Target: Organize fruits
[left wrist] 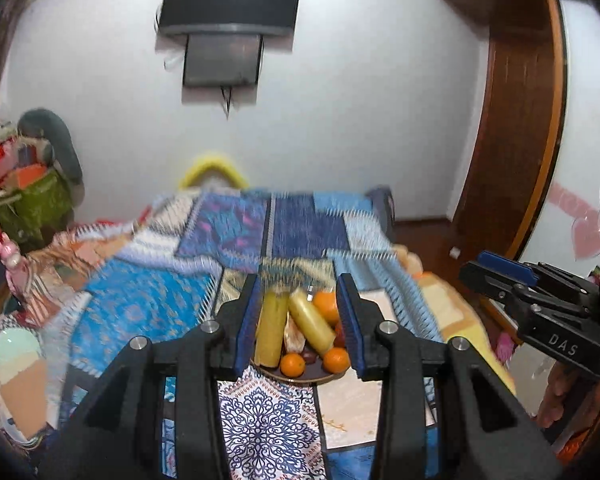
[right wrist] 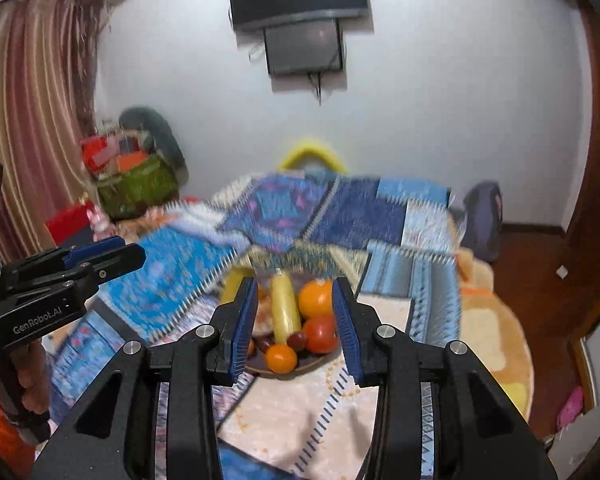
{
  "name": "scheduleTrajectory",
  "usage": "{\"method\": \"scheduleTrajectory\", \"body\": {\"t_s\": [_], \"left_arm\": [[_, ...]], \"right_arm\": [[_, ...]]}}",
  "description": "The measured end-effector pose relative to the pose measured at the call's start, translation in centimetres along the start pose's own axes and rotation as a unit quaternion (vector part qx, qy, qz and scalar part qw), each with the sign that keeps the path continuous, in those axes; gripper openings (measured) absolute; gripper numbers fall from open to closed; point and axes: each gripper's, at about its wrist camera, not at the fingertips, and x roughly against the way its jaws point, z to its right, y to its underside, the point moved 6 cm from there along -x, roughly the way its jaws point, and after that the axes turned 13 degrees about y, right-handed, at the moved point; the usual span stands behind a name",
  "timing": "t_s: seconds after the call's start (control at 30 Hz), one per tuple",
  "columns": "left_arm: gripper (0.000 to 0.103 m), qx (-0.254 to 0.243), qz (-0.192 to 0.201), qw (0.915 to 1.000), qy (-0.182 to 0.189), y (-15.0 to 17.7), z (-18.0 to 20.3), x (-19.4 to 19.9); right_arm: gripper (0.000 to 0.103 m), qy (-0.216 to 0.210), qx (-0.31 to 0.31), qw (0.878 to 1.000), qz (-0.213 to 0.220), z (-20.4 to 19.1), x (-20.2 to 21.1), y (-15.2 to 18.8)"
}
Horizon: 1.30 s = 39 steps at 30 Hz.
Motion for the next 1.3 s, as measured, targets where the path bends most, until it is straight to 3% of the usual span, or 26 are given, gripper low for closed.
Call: {"method": "scheduleTrajectory", "body": {"t_s": [0.17,0.3,0.4,0.53,0.6,0.83,1.3], "left_arm": [[0.038,-0.03,0.054,0.998,-0.004,-1.9,2.8,5.9],[0.061,-0.044,0.093,0.9946,-0.01,-2.8,4.4,9.4],[0.071,-0.053,0.11,0.9924,-0.01,-2.9,5.4,11.5],[0.093,-0.057,0.123,0.9905,-0.02,-2.6,6.1,13.3],[0.096,-0.056,0.128,0.99,-0.022,-2.4,6.3,13.8],[0.101,-0.06,0.13,0.9894,-0.025,-1.8,6.8,14.9],[0.102,-0.063,0.13,0.9892,-0.025,-1.2,7.5,15.5]], "right_arm": [[0.035,0.0,-0.011,0.998,0.07,-0.7,6.7,-2.3],[0.036,0.002,-0.014,0.993,0.118,-1.5,10.9,-3.3],[0.046,0.003,-0.02,0.99,0.14,-1.9,13.2,-3.2],[0.068,0.015,-0.027,0.987,0.158,-2.0,14.7,-2.6],[0.078,0.025,-0.027,0.986,0.164,-2.1,14.9,-2.4],[0.099,0.042,-0.035,0.982,0.178,-1.8,16.0,-2.2],[0.103,0.056,-0.025,0.982,0.179,-2.1,16.7,-0.9]]}}
